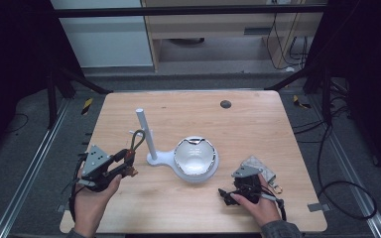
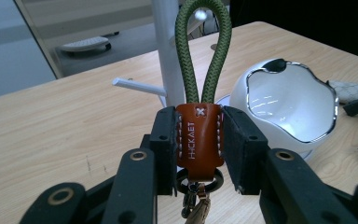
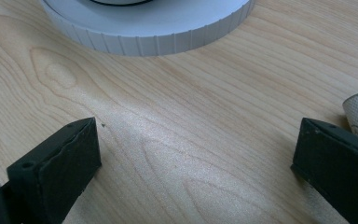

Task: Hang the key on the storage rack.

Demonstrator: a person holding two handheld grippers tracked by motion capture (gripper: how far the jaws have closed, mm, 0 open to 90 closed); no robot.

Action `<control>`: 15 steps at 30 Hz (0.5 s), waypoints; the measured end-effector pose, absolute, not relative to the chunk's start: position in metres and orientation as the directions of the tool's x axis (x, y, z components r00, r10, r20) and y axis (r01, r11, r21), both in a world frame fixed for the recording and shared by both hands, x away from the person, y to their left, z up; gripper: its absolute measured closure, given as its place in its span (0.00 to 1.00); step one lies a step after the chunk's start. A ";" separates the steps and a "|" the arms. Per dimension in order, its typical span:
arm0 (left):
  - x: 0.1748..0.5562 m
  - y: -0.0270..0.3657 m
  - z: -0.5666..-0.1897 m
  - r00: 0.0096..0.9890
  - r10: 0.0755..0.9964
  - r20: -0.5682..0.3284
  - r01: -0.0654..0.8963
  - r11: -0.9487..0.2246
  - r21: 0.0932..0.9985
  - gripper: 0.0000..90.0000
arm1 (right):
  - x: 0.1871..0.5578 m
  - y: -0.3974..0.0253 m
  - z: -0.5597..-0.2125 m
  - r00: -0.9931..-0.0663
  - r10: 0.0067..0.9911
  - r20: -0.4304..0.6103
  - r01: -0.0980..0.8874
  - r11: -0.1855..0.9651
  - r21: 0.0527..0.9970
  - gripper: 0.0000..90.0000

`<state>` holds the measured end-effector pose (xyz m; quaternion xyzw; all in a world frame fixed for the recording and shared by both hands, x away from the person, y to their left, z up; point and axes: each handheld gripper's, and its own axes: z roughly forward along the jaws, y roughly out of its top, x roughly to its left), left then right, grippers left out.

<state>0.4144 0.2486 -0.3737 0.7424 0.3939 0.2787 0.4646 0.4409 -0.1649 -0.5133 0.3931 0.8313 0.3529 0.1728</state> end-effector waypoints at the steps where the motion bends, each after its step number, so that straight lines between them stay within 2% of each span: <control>1: 0.416 0.249 -0.375 0.534 0.844 0.047 0.329 -0.258 0.909 0.73 | 0.441 -0.165 -0.513 -0.631 0.775 -0.010 0.532 0.442 0.723 0.01; 15: 0.440 0.243 -0.388 0.511 0.859 0.011 0.386 -0.241 0.890 0.73 | 0.441 -0.165 -0.513 -0.633 0.774 -0.009 0.531 0.442 0.723 0.01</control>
